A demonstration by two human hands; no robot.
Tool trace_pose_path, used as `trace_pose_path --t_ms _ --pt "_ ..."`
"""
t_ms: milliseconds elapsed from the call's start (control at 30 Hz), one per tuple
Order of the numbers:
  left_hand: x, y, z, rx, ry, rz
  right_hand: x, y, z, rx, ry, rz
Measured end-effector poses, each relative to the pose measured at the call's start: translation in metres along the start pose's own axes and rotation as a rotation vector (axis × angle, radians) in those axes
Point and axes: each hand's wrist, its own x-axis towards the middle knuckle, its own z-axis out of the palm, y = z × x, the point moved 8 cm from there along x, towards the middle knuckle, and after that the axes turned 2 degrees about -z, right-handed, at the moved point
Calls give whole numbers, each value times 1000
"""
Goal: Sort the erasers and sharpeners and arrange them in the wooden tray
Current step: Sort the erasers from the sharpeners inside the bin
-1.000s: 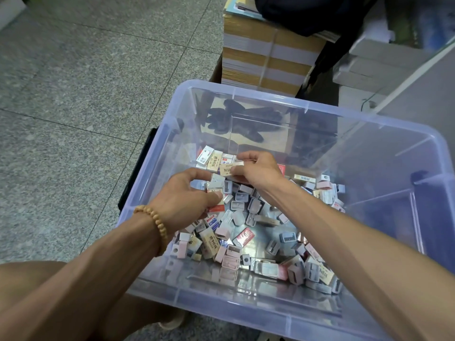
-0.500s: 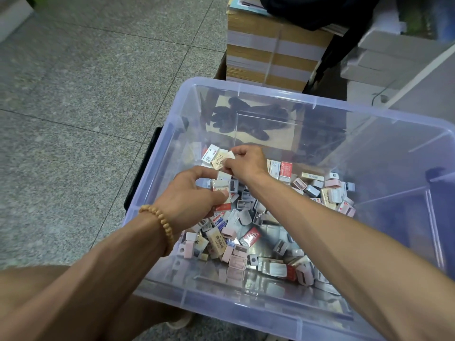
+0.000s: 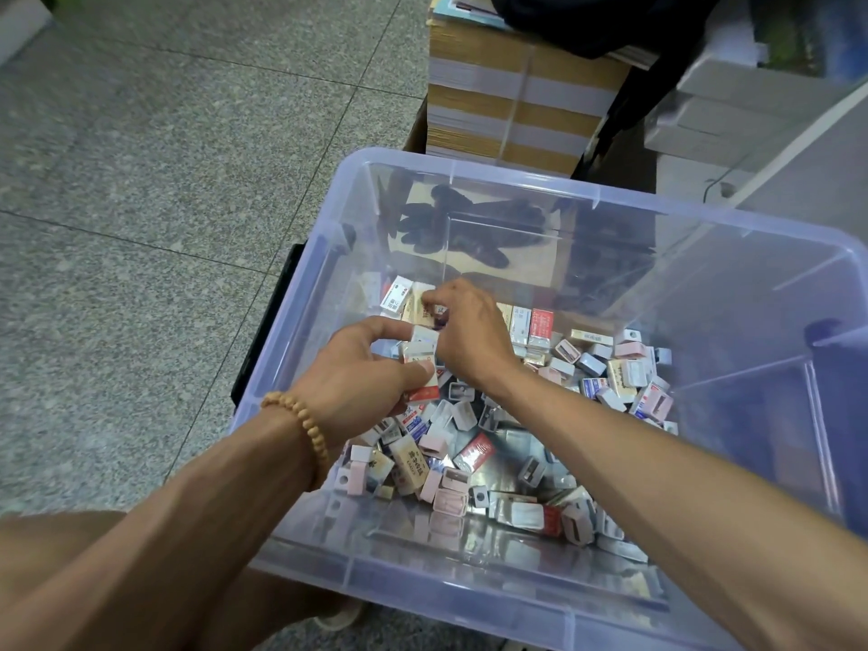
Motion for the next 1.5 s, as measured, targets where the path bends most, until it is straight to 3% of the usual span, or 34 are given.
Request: trace_pose_path --t_ms 133,333,533,633,733,833,967,1133,1367,1500 --pt "-2 2 0 3 7 5 4 -13 -2 -67 32 -100" --pt "0 1 0 9 33 -11 10 -9 5 3 87 -104" --pt "4 -7 0 -105 50 -70 -13 27 -19 574 -34 156" --pt "4 -3 6 -180 5 -81 -38 19 -16 836 -274 279" --pt "3 -1 13 -236 -34 -98 -58 8 -9 896 -425 277" --pt "6 -2 12 -193 17 -98 -63 16 -9 911 -343 339" --pt "10 -4 5 -107 81 -98 -56 27 -12 743 -287 410" --pt "13 -7 2 -118 95 -105 -11 49 -13 603 -81 458" --pt "13 -4 4 -123 61 -75 19 57 5 321 97 410" --pt "16 -1 3 -30 54 -26 13 52 -5 191 106 350"
